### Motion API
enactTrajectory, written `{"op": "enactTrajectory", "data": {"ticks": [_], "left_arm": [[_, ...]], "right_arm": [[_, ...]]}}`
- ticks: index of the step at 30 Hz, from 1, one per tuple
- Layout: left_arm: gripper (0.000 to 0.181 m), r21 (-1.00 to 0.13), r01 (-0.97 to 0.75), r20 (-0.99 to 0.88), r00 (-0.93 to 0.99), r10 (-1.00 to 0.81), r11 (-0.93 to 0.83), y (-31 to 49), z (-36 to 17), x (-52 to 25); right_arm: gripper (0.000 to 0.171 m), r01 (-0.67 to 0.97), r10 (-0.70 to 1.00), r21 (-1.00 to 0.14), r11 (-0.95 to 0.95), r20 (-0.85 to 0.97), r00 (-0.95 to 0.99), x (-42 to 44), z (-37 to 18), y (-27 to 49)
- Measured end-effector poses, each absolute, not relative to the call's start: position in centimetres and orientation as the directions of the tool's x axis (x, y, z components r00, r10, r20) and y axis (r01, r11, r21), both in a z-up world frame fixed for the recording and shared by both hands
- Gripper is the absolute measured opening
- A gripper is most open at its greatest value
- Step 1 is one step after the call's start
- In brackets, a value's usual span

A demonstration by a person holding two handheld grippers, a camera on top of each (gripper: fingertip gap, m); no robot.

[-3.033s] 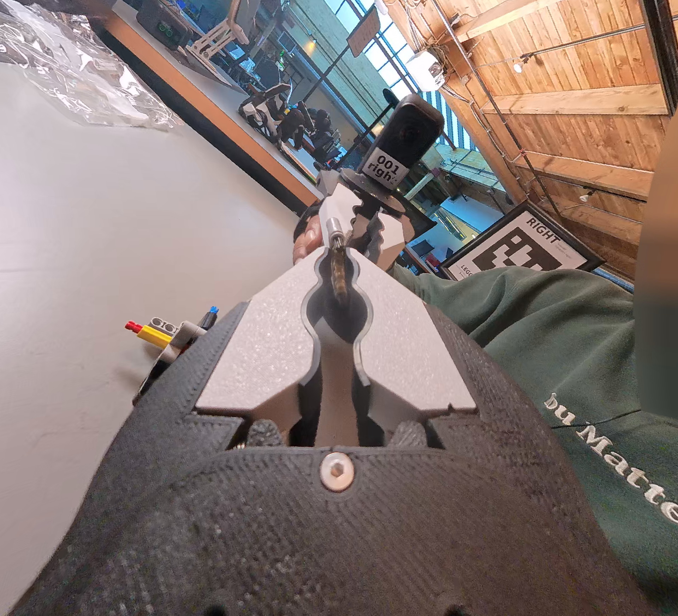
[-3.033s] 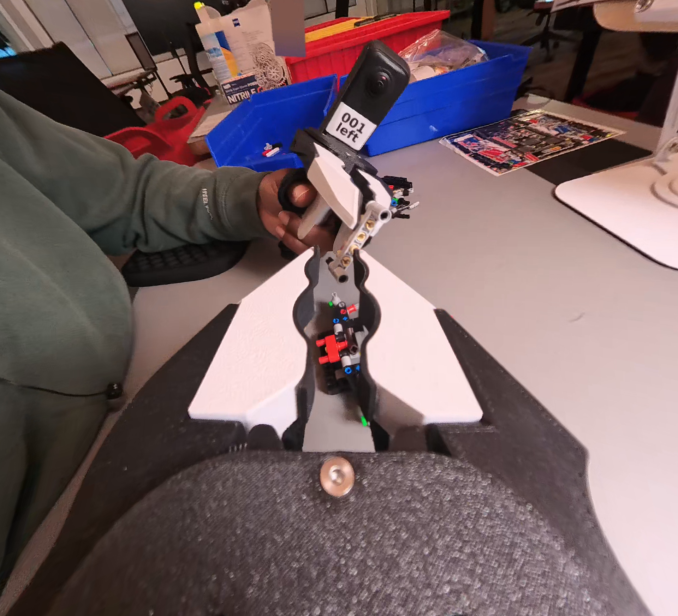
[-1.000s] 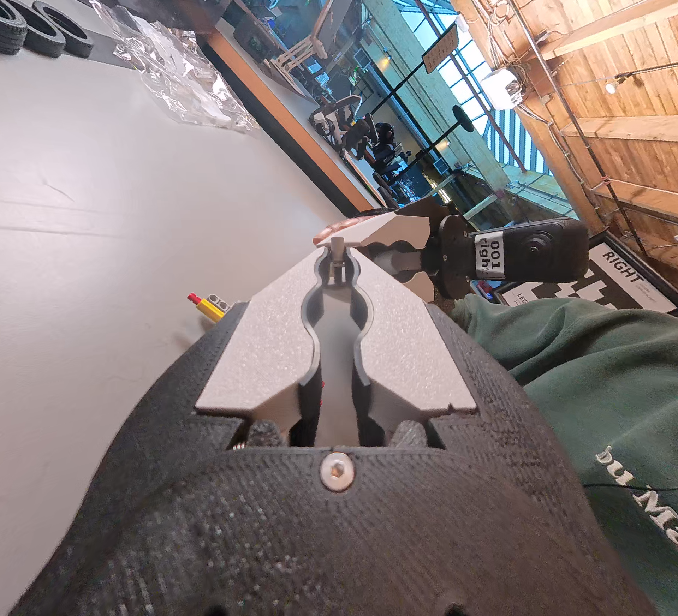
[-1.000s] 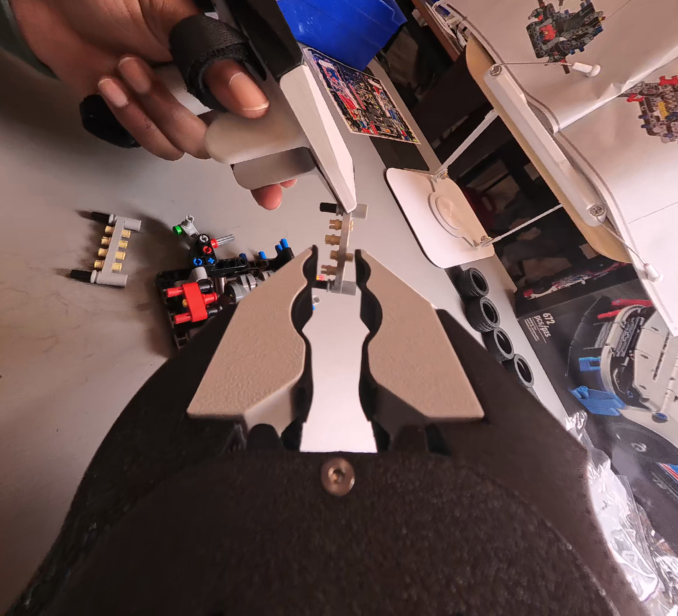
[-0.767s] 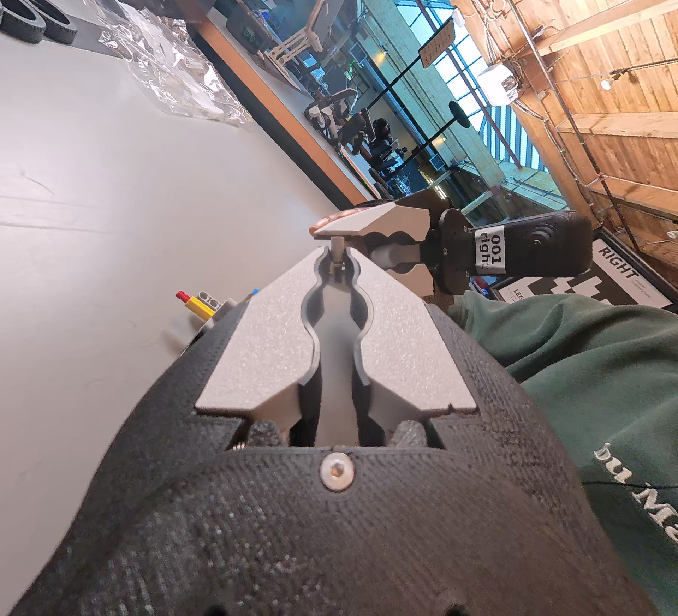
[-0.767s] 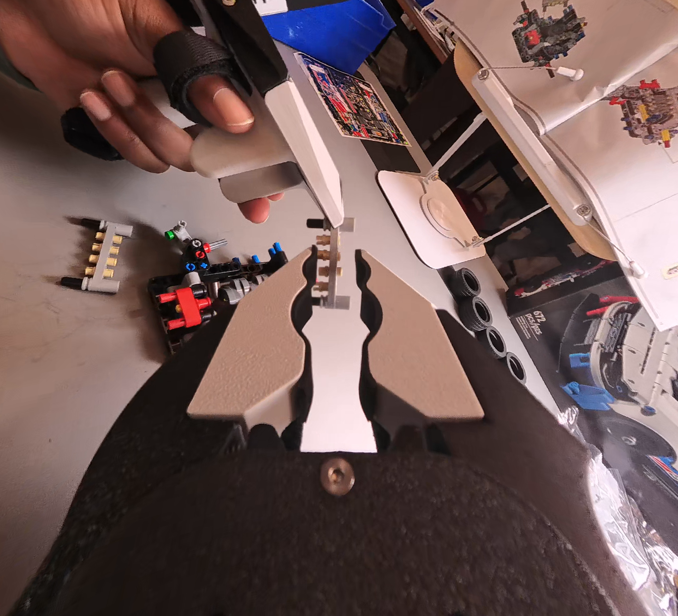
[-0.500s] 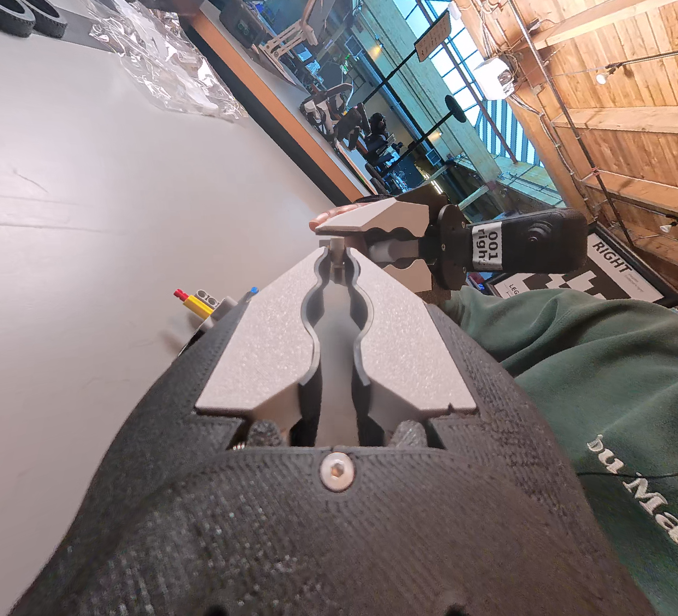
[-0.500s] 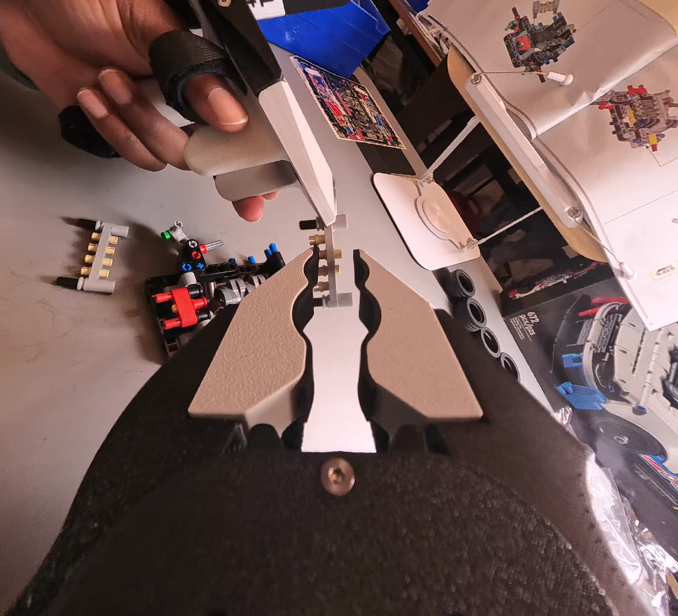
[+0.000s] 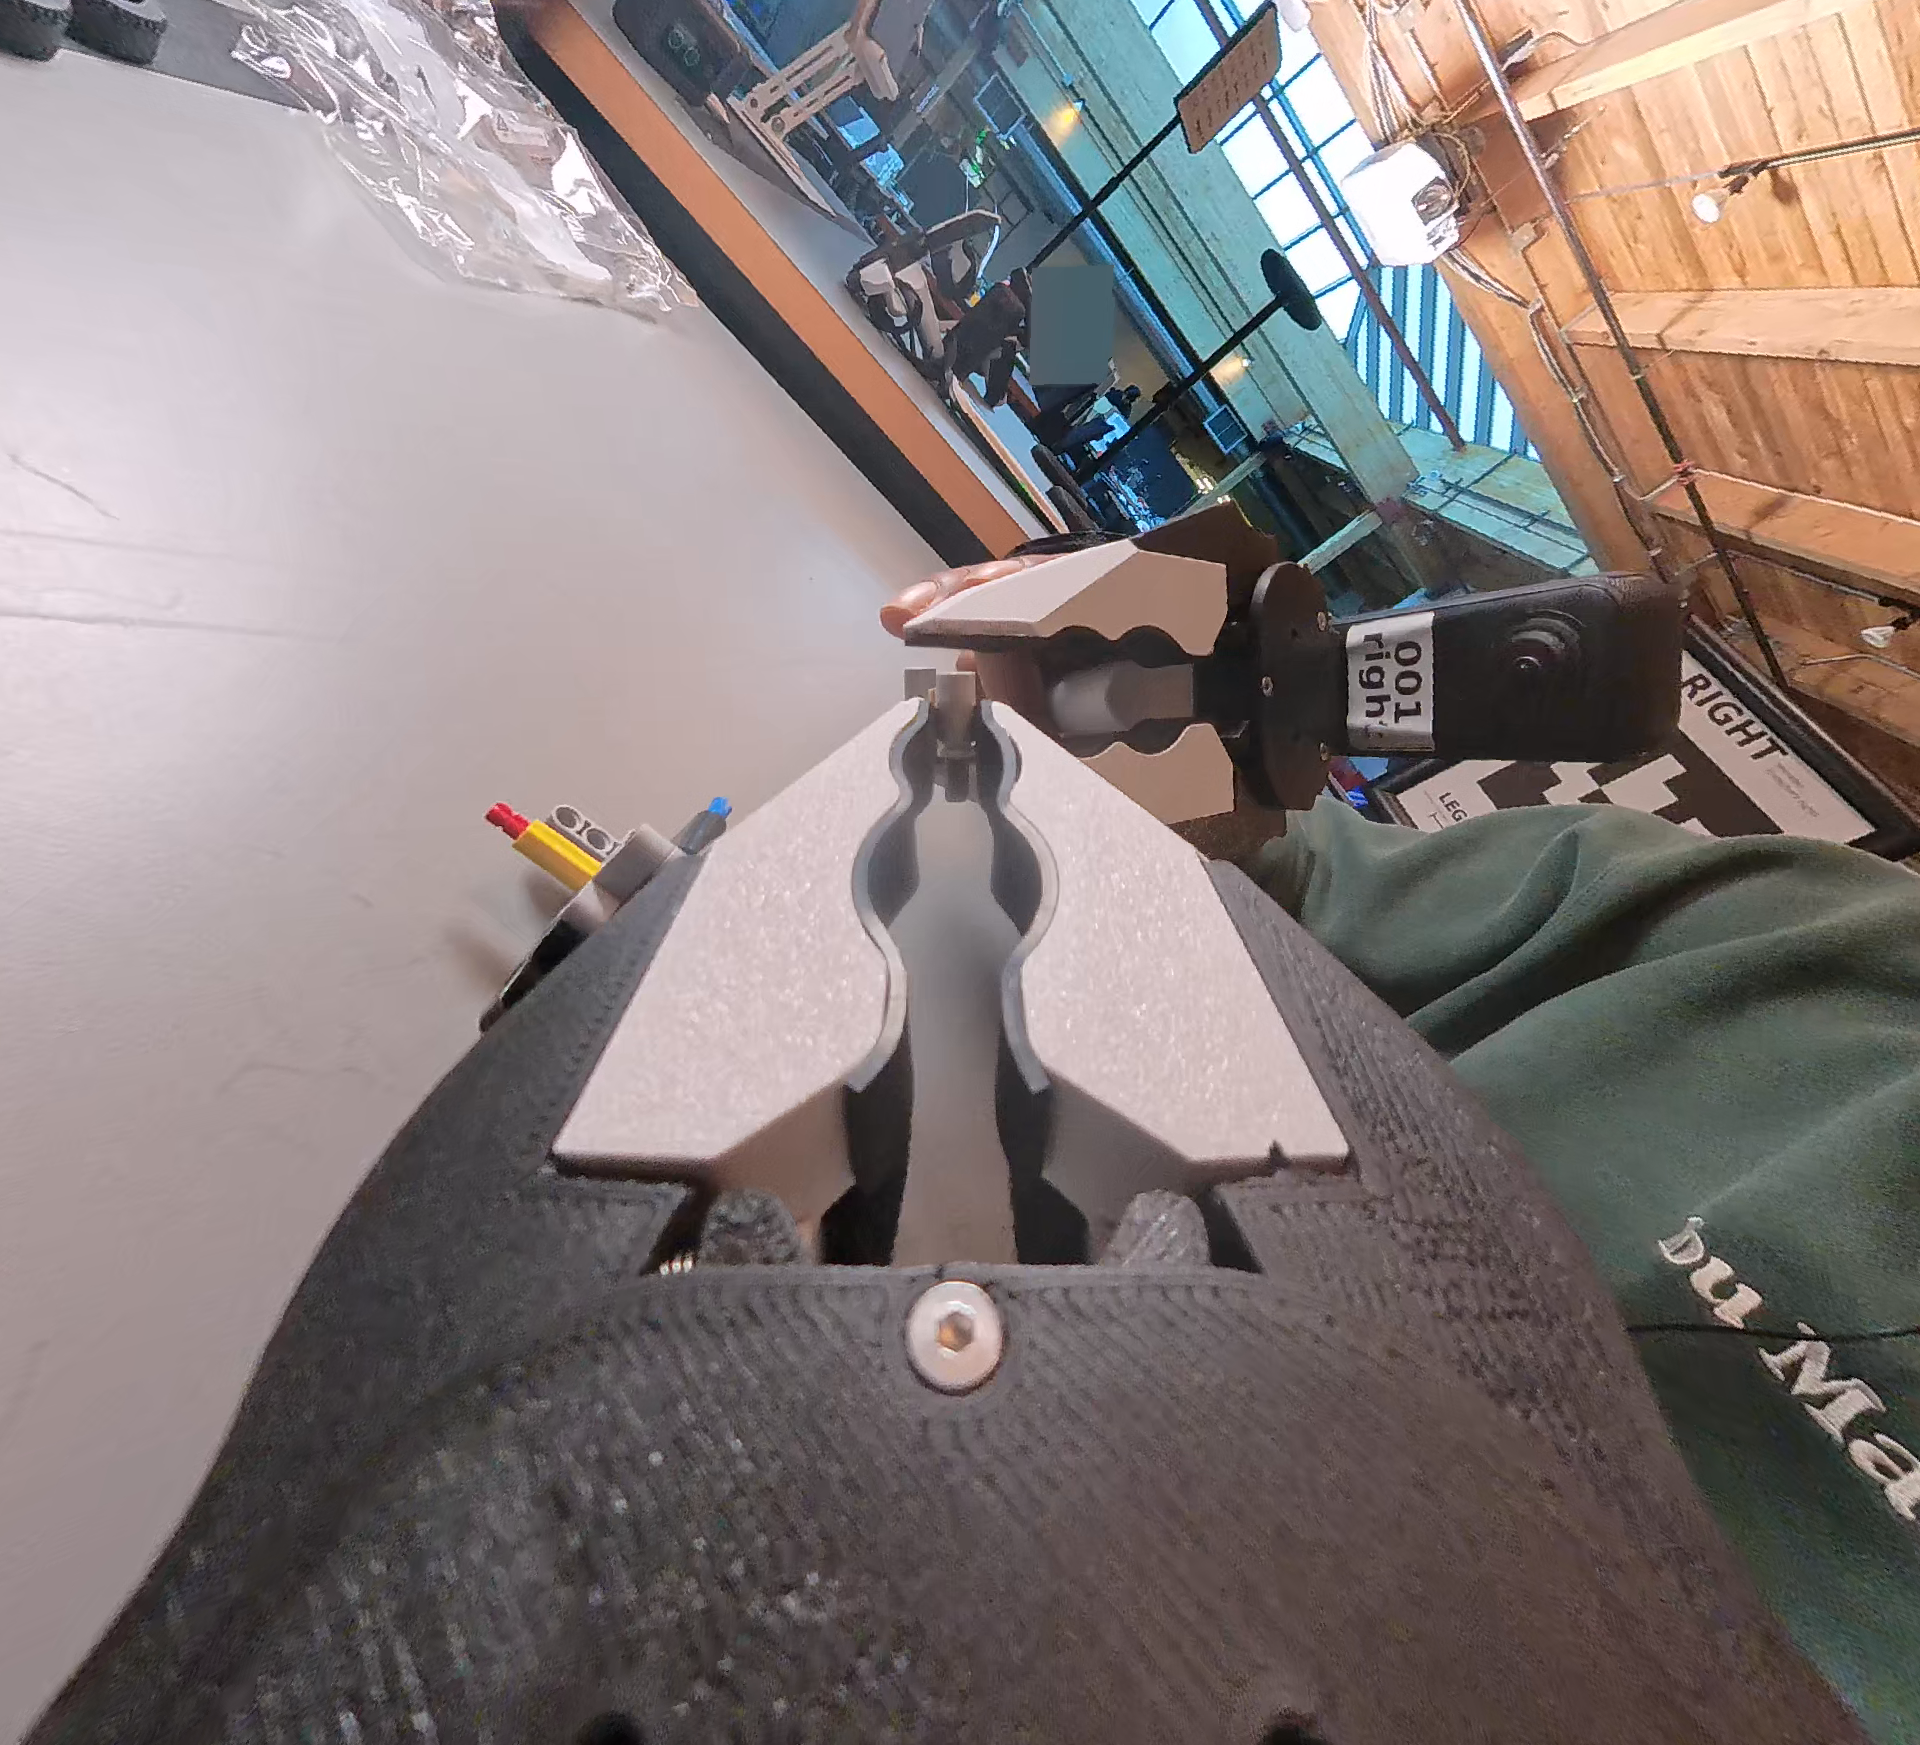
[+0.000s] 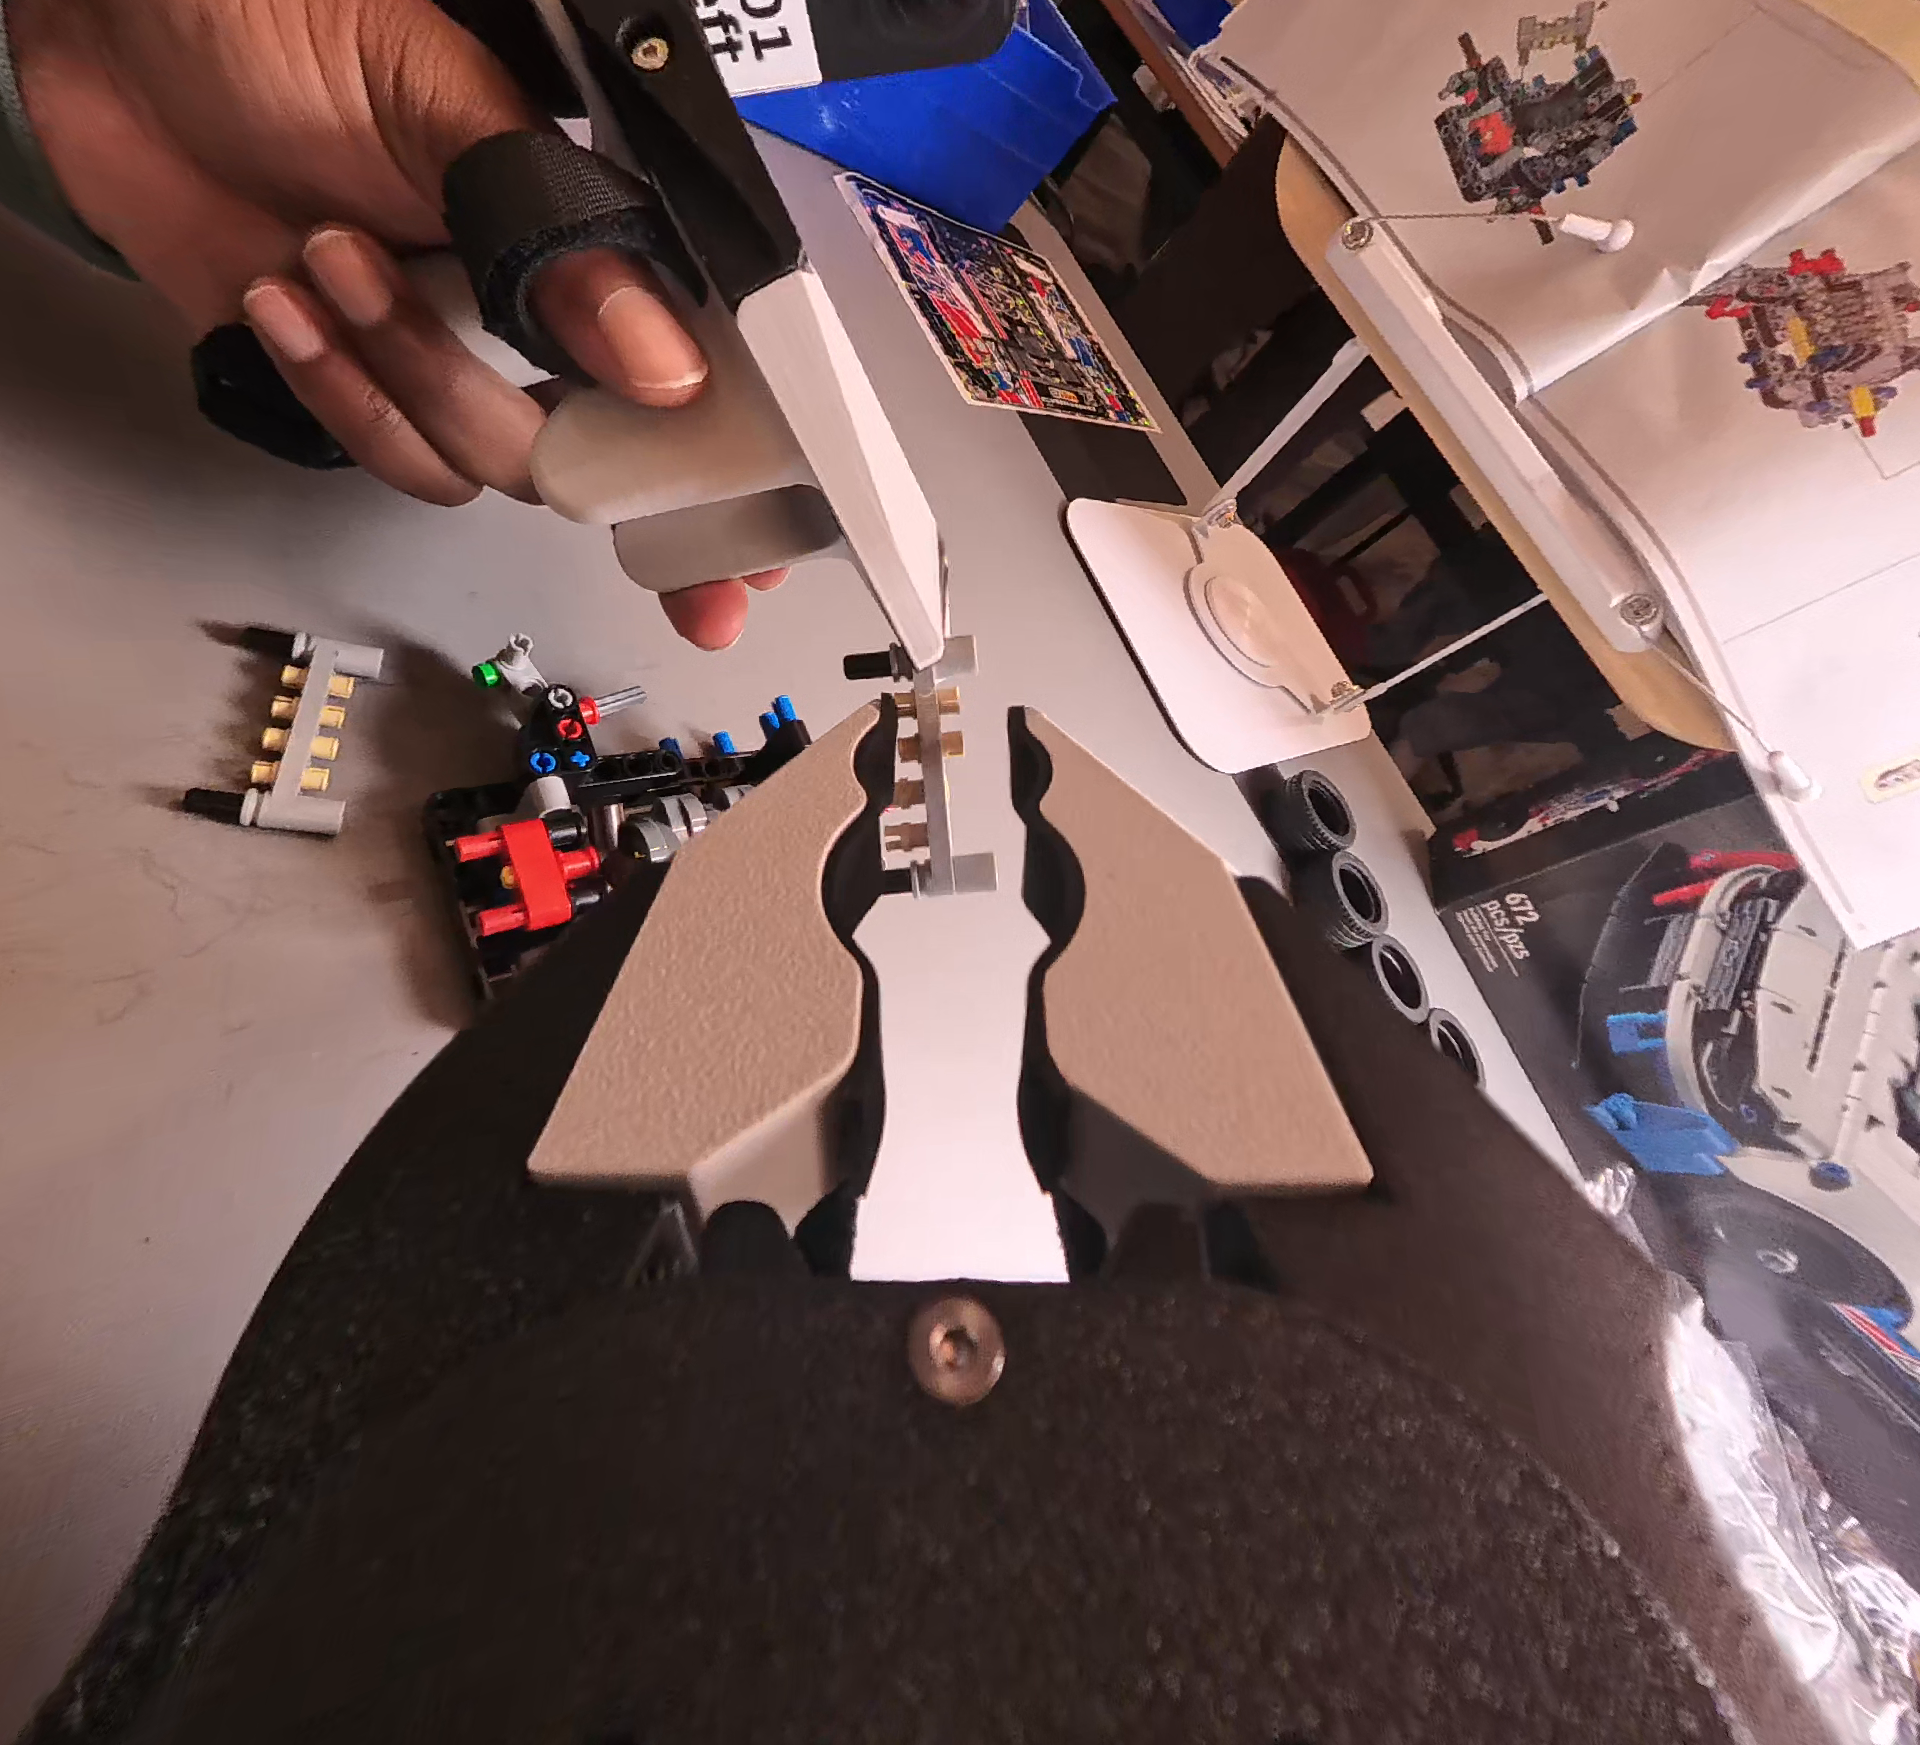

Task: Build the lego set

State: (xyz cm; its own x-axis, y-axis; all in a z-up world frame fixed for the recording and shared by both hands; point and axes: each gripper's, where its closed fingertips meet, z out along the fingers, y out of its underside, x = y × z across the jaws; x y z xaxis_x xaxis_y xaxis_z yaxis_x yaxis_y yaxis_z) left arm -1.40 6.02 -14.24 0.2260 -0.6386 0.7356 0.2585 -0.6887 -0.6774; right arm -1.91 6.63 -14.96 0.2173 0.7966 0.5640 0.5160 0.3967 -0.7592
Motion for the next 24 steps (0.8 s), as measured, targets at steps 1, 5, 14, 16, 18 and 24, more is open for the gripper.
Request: {"op": "enactTrajectory", "data": {"ticks": [1, 5, 14, 16, 18, 24], "left_arm": [[0.006, -0.676, 0.258, 0.737, 0.225, -0.637, -0.69, 6.0, -14.3, -1.4], [0.005, -0.674, 0.264, 0.739, 0.221, -0.637, -0.69, 6.1, -14.2, -1.5], [0.005, -0.659, 0.306, 0.751, 0.216, -0.624, -0.687, 6.7, -13.8, -2.6], [0.005, -0.66, 0.299, 0.75, 0.213, -0.626, -0.689, 6.6, -13.9, -2.6], [0.005, -0.663, 0.284, 0.748, 0.213, -0.628, -0.693, 6.5, -14.0, -2.3], [0.006, -0.663, 0.274, 0.748, 0.218, -0.627, -0.696, 6.4, -14.3, -2.2]], "right_arm": [[0.02, 0.519, 0.791, -0.754, 0.403, 0.572, 0.217, -1.9, -15.0, 6.6], [0.02, 0.512, 0.793, -0.758, 0.403, 0.569, 0.218, -1.9, -14.9, 6.6], [0.032, 0.536, 0.793, -0.735, 0.415, 0.581, 0.183, -1.5, -15.3, 6.8], [0.03, 0.548, 0.784, -0.726, 0.416, 0.591, 0.188, -1.3, -15.4, 7.1], [0.025, 0.557, 0.771, -0.722, 0.411, 0.601, 0.21, -1.0, -15.3, 7.6], [0.025, 0.567, 0.773, -0.711, 0.417, 0.605, 0.191, -1.0, -15.6, 7.6]]}}
